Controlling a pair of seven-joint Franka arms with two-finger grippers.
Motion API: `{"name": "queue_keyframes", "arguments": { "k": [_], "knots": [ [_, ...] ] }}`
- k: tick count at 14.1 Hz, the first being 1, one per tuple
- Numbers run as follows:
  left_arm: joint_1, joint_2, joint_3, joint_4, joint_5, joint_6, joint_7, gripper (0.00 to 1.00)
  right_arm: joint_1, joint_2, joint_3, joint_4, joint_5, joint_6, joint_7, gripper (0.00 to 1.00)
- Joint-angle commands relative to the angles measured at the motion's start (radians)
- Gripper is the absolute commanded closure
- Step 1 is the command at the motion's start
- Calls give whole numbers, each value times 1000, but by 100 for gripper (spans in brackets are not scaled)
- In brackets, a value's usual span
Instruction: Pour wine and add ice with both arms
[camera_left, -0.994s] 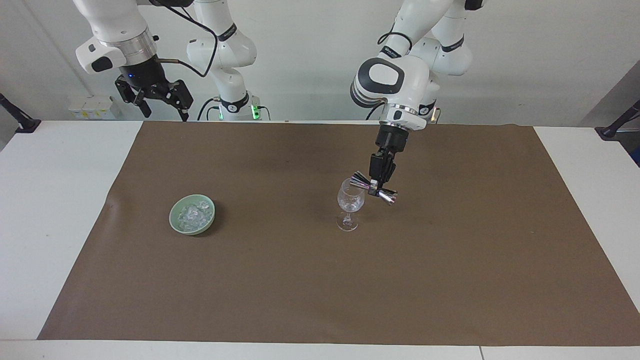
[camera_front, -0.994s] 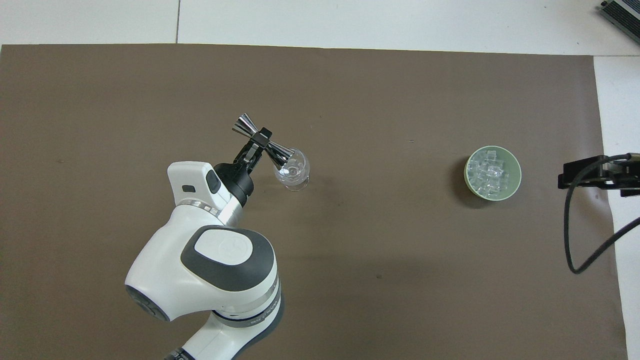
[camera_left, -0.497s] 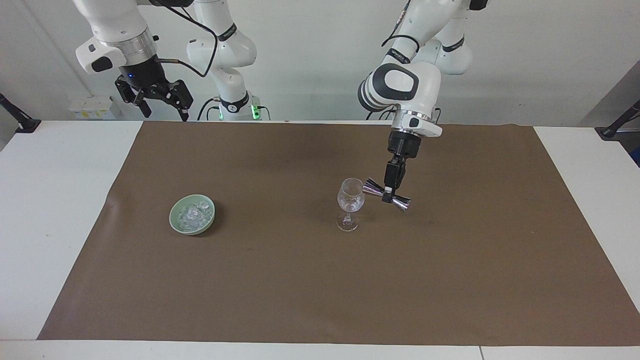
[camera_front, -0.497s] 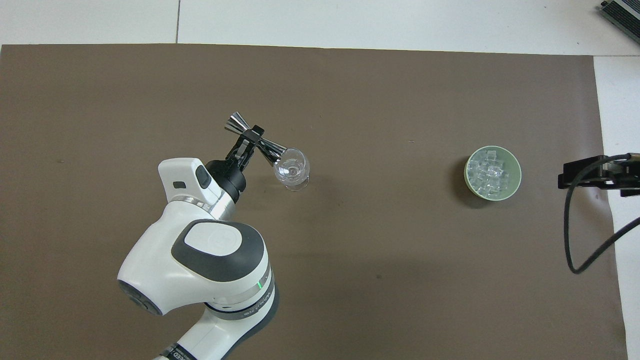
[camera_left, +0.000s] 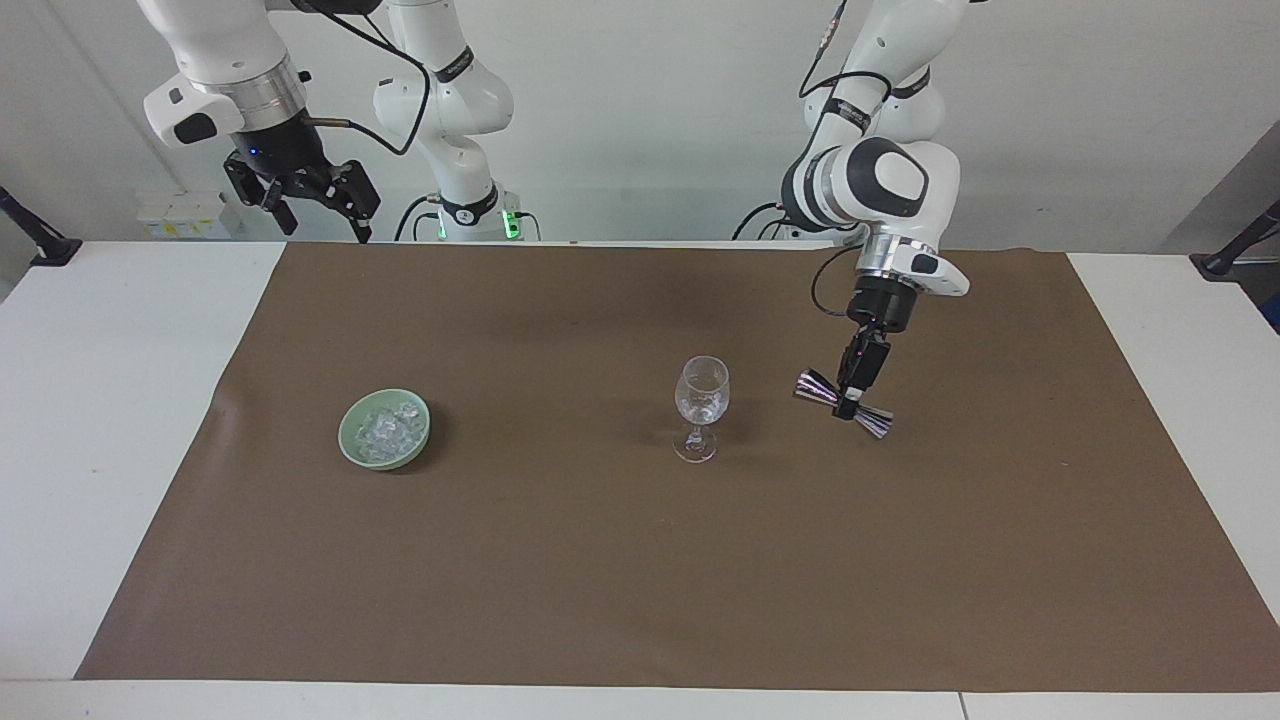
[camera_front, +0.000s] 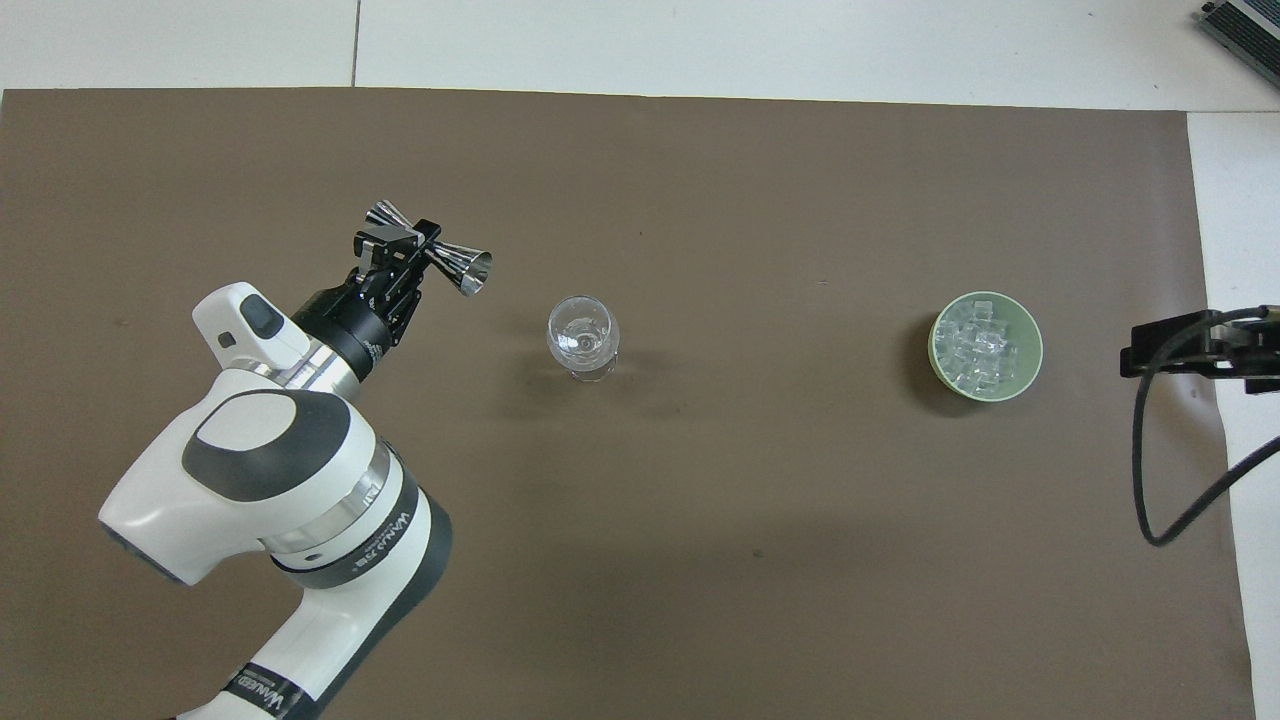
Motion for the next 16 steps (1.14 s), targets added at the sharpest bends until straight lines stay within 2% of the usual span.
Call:
{"name": "queue_keyframes", "arguments": {
  "k": [1,5,7,10,14,16],
  "knots": [
    [93,-108,5,-127,-19,-141,-100,100,-6,-24,-2,-45,15,65,-25,0],
    [230,-152,18,-202,-15,-267,-301,100,-1,-48,-3,-178,13,208,-130,0],
    [241,-154,72,-226,-14,-299,-369,100,5,-48,-3,-244,13,279,-143,0],
    [246,-143,168,-280,-6,-414,-484,100,5,-41,-5,-316,9,405,-212,0],
    [330,-108,186,-300,1,-509,-639,100,3,65,-12,-337,-1,539,-379,0],
    [405,-64,187,-312,1,-611,-665,100,2,131,-34,-341,1,625,-443,0]
  ]
}}
